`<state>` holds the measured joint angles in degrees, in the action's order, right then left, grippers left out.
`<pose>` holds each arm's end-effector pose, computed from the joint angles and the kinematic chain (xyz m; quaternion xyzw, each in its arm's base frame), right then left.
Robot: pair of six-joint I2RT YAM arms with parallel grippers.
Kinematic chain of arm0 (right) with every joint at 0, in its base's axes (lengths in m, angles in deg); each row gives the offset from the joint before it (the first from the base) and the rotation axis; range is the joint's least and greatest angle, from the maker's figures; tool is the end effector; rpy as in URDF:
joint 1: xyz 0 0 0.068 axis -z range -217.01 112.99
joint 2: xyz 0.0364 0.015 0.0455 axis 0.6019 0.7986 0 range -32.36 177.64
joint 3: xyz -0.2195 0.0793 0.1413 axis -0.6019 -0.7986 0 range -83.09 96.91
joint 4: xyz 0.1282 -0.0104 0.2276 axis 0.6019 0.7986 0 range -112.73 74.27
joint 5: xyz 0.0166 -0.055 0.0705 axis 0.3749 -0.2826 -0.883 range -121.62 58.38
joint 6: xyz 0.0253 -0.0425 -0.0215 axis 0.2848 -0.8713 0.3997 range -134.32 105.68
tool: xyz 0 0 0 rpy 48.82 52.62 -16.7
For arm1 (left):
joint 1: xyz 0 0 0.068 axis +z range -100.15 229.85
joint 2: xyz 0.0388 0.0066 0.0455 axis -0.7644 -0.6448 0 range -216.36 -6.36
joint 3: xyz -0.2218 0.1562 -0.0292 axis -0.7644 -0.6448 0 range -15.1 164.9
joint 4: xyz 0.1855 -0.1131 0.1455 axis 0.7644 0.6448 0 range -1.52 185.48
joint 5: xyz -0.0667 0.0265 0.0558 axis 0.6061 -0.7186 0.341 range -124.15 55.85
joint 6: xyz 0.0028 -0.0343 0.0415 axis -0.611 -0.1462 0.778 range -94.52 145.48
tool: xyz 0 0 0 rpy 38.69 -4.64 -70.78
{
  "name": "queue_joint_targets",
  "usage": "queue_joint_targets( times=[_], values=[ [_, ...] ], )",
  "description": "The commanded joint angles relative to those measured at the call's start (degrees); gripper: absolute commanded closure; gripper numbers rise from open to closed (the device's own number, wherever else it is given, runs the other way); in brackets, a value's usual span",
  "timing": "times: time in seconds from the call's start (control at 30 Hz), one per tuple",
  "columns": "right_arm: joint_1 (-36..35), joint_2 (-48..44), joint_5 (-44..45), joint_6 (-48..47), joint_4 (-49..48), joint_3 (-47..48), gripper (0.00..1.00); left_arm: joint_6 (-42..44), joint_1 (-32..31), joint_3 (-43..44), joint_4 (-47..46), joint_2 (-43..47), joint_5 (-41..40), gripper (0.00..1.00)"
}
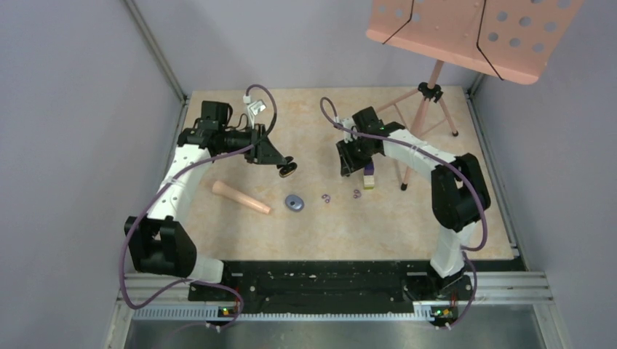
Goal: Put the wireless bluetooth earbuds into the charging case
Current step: Adjust the charging case at the center of the board.
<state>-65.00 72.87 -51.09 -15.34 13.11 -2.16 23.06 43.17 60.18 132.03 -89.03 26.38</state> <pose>0.3396 0.1940 0.2287 -0.2807 0.9111 0.2181 0.2088 0.2891 -0.0650 0.3323 0.1986 0.8072 -0.4964 0.2502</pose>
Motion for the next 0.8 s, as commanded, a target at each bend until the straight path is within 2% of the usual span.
queue_joint_targets(
  times=[0.0,0.43,0.67,0.77],
  values=[
    [-0.33,4.13,5.04,2.16,-0.82,3.33,0.65,0.48,0.52,-0.94,-1.69,3.08,0.36,1.0],
    [-0.63,11.23,10.43,-0.61,0.38,7.32,0.65,-1.45,1.77,-1.84,-4.53,4.27,0.34,1.0],
    [-1.02,14.11,9.71,-1.42,-0.7,8.85,0.71,-2.13,2.43,-2.47,-5.33,4.52,0.55,1.0],
    [-1.07,14.75,9.79,-1.73,-0.88,9.3,0.77,-2.41,2.76,-2.94,-5.67,4.63,0.55,1.0]
  ],
)
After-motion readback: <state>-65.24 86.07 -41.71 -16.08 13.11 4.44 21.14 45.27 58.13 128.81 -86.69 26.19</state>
